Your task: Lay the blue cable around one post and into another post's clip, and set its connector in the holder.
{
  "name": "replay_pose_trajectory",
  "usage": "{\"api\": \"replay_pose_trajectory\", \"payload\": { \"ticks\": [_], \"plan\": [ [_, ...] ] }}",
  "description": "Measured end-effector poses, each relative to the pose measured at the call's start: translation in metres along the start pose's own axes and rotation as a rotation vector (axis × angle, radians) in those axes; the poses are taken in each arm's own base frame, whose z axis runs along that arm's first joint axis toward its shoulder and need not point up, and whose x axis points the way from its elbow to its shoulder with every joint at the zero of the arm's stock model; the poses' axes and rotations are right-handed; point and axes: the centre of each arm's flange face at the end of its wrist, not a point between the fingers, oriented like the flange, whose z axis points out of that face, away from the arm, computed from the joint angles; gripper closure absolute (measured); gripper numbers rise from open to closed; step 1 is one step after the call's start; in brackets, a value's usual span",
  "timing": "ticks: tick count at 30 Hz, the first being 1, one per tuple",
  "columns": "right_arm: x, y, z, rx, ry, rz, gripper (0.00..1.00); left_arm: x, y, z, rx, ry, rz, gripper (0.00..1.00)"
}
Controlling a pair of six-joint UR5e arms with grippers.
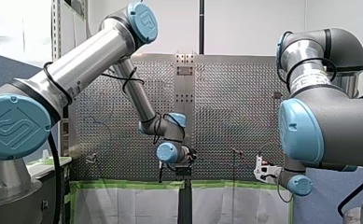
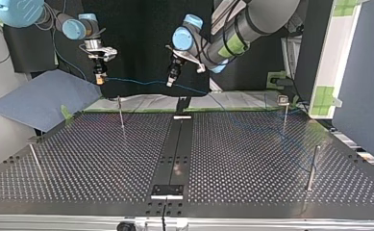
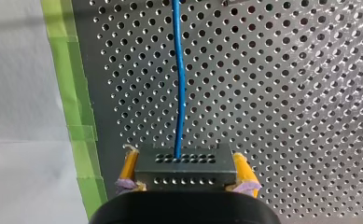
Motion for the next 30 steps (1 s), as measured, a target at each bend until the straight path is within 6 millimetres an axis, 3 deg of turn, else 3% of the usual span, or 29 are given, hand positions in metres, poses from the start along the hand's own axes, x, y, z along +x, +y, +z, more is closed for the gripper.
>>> {"api": "replay_pose_trajectory", "payload": {
  "ticks": [13, 30],
  "plan": [
    [0.0, 0.0, 0.0, 0.0, 0.002, 0.0, 1.0, -0.01, 0.005, 0.014, 0.003, -0.101, -0.052, 0.01],
    [0.0, 0.0, 0.0, 0.0, 0.001, 0.0, 1.0, -0.019, 0.018, 0.024, -0.054, -0.179, 0.015, 0.01]
  ]
}}
